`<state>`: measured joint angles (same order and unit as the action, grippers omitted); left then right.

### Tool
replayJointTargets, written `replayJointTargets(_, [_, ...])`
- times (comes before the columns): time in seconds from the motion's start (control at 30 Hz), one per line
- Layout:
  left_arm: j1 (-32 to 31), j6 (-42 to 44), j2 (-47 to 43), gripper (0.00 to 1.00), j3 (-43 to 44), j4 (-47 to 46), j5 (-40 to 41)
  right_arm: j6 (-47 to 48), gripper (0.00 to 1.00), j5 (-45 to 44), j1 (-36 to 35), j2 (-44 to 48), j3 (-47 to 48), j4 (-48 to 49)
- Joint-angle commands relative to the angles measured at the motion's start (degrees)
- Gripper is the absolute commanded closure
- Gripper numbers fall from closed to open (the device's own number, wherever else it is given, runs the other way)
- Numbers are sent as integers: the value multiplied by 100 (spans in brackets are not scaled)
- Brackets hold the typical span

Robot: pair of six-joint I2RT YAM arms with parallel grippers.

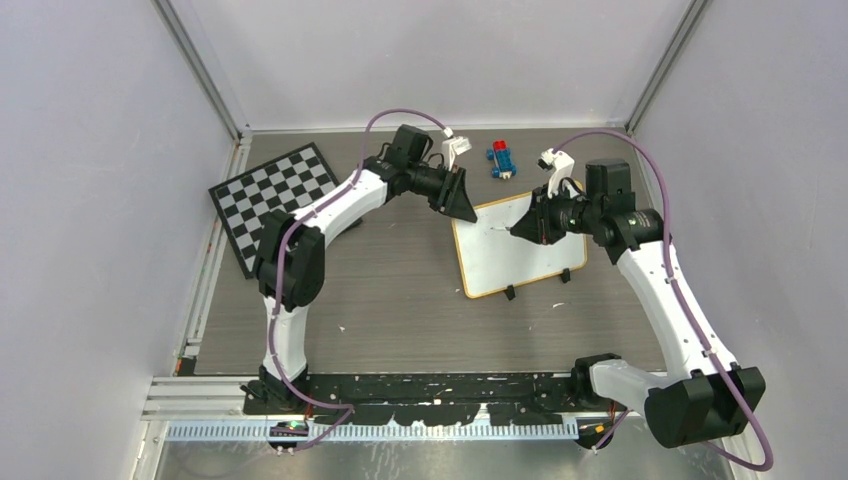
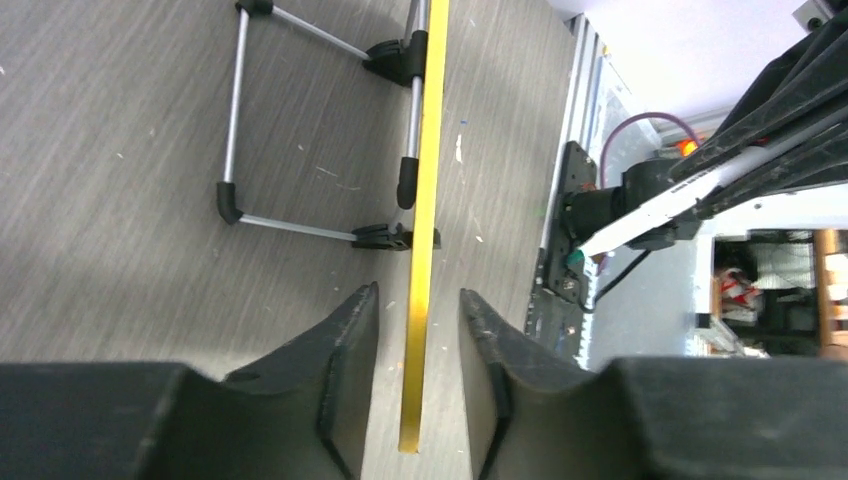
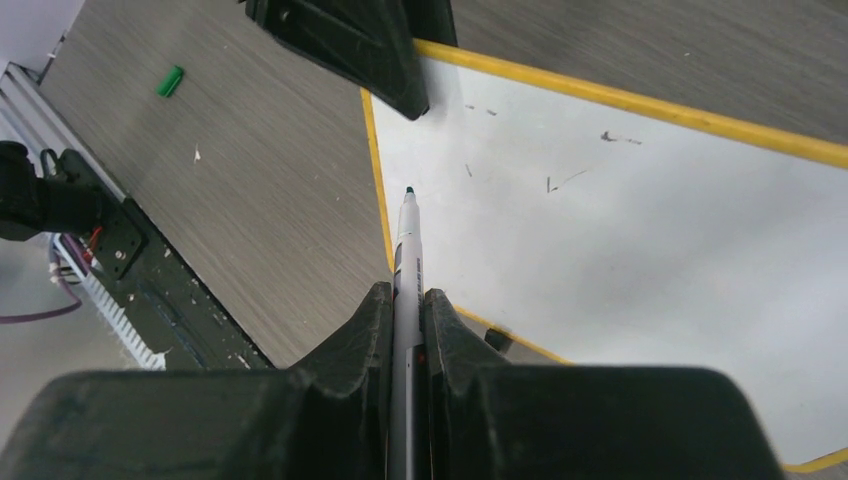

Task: Write a sentence on the whiteboard
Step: Move the whiteboard to the center of the board, then hold the whiteboard at the center of the board, then write a sentence on the whiteboard.

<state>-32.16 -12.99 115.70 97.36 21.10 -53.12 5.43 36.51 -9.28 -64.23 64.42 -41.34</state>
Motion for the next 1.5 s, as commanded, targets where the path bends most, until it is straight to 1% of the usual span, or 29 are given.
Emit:
replayJointTargets(0.0, [163, -91, -93, 59, 146, 46, -222, -204, 100, -213, -29, 32, -66, 660])
replayJointTargets(0.07, [235, -85, -264, 57, 63, 61, -204, -301, 100, -187, -27, 42, -136, 798])
replayJointTargets(0.17, [289, -93, -484, 56, -128, 54, -200, -442, 100, -116, -66, 15, -208, 1015])
replayJointTargets(0.27, [290, -143, -526, 60, -269, -31, -163, -532, 100, -98, -160, -95, -206, 1161])
replayJointTargets(0.4, [289, -159, -435, 73, -264, -59, -166, -537, 100, -346, -410, -275, -121, 1203])
replayJointTargets(0.53, [289, -219, -392, 82, -236, -146, -207, -538, 100, -595, -669, -347, -105, 1215])
replayJointTargets(0.63, [289, -260, -386, 86, -231, -196, -228, -539, 100, -843, -798, -409, -105, 1270])
replayJointTargets(0.93, [289, -300, -408, 100, -323, -299, -229, -534, 100, -1024, -1095, -625, 91, 1273])
replayJointTargets(1.2, [294, -324, -418, 100, -374, -347, -237, -540, 100, -1047, -1125, -574, 135, 1465])
replayJointTargets(1.27, [282, -341, -402, 100, -371, -370, -249, -681, 100, -1053, -1127, -557, 141, 1525])
replayJointTargets(1.47, [281, -412, -400, 100, -376, -452, -245, -716, 100, -1210, -1129, -695, 175, 1561])
